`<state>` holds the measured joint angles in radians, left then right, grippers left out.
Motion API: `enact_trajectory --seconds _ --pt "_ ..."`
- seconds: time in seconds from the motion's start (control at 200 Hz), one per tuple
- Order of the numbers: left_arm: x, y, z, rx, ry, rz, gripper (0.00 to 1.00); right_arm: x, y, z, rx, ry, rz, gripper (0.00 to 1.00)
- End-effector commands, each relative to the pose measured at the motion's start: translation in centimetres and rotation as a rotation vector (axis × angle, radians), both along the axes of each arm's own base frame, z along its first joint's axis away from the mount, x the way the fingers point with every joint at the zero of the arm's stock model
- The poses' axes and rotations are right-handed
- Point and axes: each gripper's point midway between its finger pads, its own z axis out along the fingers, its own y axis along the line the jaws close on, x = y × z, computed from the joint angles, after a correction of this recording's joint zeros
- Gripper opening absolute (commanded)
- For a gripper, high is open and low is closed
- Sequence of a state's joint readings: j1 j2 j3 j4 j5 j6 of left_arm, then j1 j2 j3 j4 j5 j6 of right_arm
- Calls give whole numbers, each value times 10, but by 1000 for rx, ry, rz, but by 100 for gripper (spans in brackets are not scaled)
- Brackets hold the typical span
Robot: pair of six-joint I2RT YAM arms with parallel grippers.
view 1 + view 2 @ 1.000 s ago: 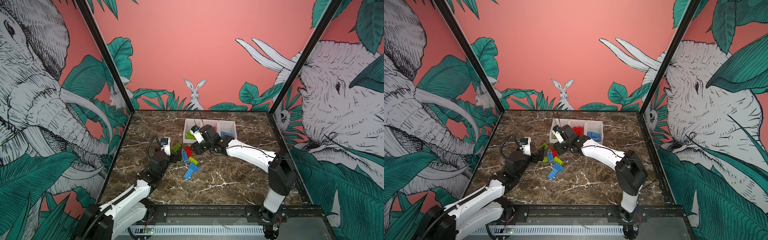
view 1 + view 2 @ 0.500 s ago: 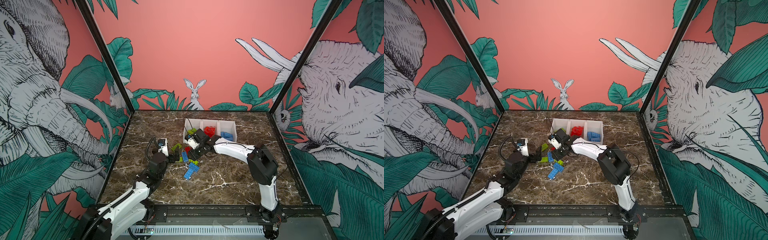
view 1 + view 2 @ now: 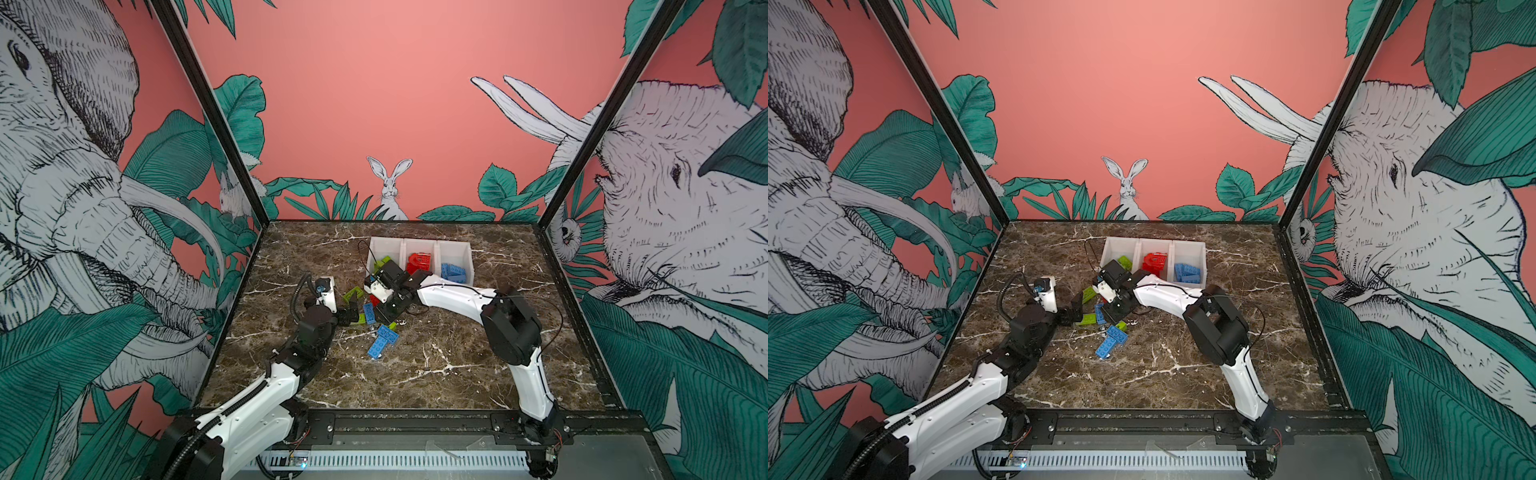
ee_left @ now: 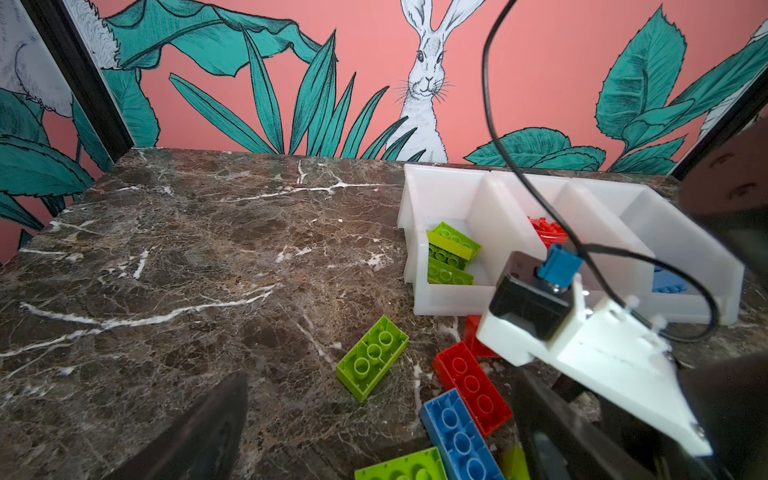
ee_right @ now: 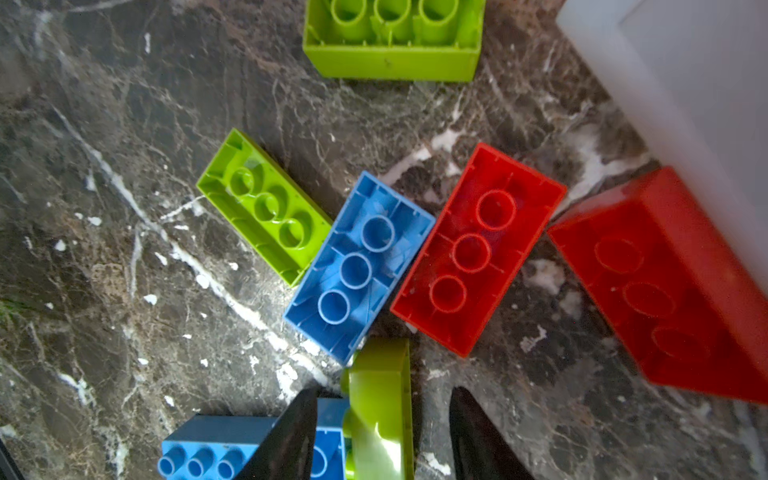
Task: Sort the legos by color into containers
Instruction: 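Move the right gripper back over the pile and lower onto a lime-green brick, then grasp the lime-green brick and carry it over the farthest compartment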
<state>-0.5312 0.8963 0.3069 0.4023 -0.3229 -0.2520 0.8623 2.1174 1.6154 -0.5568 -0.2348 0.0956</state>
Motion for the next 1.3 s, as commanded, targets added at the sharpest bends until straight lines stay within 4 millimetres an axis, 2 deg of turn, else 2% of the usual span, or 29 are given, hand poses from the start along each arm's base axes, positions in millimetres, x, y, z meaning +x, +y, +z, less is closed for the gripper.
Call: enact_trajectory --seconds 0.0,0.3,0.505,0.655,0.935,1.105,1.205,1.295 --pt "-1 1 -1 -11 6 6 99 2 -3 -3 -41 -17 -1 48" --pt "-1 2 -1 -8 4 7 99 9 -7 -14 -80 -32 -30 35" --pt "-1 1 -2 -6 7 4 99 12 -7 -6 -66 -47 -46 25" --pt "0 0 -2 -8 8 -1 99 16 -4 22 12 -104 -73 19" --pt "-1 0 -2 -12 9 -2 99 31 -7 78 176 -220 -139 18" --pt "0 -2 -1 -14 8 -8 99 56 -6 112 213 -272 -192 18" --pt "-1 -3 0 -14 8 -18 99 76 -6 125 225 -299 -238 18" --pt "-1 -3 1 -16 7 -20 99 102 -11 128 218 -317 -299 18"
